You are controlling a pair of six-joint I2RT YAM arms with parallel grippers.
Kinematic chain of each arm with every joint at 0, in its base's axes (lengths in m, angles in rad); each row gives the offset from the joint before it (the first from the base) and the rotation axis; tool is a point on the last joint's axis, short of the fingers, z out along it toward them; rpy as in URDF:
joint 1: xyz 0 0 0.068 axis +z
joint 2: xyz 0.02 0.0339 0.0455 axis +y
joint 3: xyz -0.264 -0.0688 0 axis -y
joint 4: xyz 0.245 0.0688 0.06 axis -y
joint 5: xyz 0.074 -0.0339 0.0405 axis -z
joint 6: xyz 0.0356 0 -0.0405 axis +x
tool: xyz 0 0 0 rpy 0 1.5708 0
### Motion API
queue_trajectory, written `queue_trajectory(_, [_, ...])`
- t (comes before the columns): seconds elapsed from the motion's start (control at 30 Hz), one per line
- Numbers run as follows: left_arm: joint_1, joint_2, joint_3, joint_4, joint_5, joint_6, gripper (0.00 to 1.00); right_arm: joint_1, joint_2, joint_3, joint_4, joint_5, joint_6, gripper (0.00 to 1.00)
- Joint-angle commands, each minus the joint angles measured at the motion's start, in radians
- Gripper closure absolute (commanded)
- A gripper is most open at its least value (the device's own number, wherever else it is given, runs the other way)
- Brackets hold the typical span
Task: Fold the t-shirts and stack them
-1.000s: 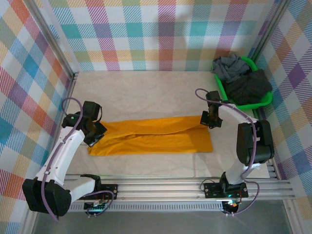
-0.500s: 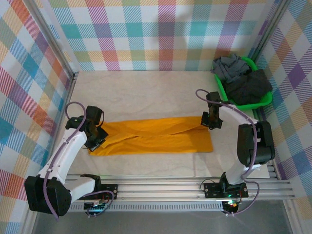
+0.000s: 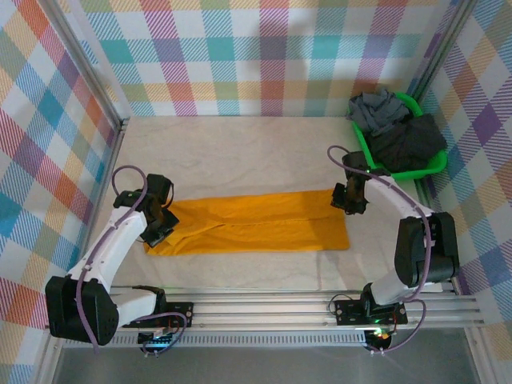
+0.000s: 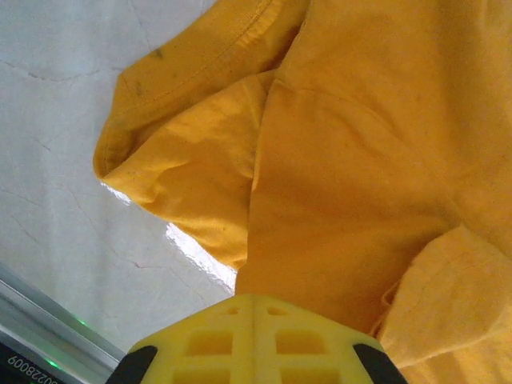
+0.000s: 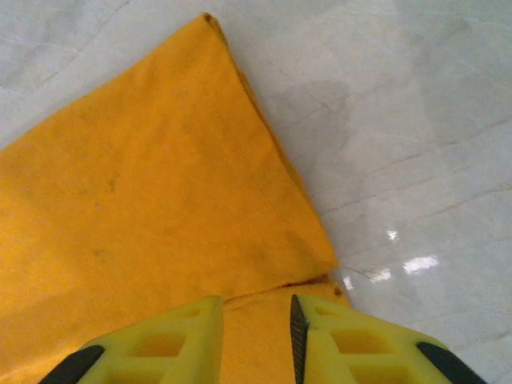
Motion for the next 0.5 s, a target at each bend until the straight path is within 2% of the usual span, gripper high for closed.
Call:
queue_trajectory(0.0, [0.01,0.021,-0.015,0.013,-0.023,0.011,1.0,0.005,0.051,0.045,-0.003,-0.053,0.044,0.76])
queue_trajectory(0.13, [0.01,0.039,-0.004,0.037,-0.011,0.008,1.0,0.005,0.066,0.044,0.012,-0.074,0.054,0.81])
queue_trajectory(0.47, [0.009,0.094,-0.006,0.048,0.002,0.015,1.0,0.004,0.067,0.046,0.007,-0.068,0.035,0.82])
